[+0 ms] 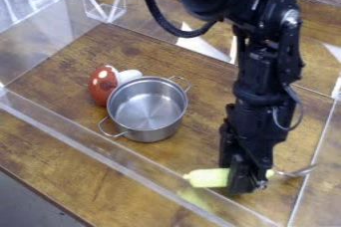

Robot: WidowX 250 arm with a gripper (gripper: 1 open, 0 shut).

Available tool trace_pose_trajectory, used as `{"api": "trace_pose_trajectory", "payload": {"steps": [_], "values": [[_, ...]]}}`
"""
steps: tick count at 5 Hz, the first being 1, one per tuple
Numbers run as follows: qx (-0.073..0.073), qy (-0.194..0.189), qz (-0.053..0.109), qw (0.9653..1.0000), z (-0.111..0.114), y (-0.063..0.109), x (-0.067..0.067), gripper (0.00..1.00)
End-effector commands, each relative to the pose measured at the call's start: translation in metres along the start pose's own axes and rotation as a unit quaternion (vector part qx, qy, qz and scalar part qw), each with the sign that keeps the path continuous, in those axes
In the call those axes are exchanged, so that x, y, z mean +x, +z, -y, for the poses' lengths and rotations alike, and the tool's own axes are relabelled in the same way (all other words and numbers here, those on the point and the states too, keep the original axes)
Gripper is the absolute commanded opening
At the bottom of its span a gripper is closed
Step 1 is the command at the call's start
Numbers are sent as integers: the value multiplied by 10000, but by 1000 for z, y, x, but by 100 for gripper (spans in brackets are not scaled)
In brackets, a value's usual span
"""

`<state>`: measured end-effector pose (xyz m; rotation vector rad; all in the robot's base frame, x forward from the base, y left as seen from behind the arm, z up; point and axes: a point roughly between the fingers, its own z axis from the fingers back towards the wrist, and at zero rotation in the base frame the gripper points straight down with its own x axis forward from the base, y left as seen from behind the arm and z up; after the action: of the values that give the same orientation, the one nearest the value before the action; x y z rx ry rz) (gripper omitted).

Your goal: Move the green spoon to the left

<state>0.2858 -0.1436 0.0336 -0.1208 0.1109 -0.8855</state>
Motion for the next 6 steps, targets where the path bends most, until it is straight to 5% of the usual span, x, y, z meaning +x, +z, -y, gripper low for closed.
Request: {"api": "trace_pose_trajectory", "payload": {"steps": [1, 4, 6], "values": [[44, 227, 206, 9995, -8, 4, 6, 0], [302, 483, -18, 9984, 14, 37, -2, 0], [643, 332, -217, 9971, 18, 66, 4, 0]]}}
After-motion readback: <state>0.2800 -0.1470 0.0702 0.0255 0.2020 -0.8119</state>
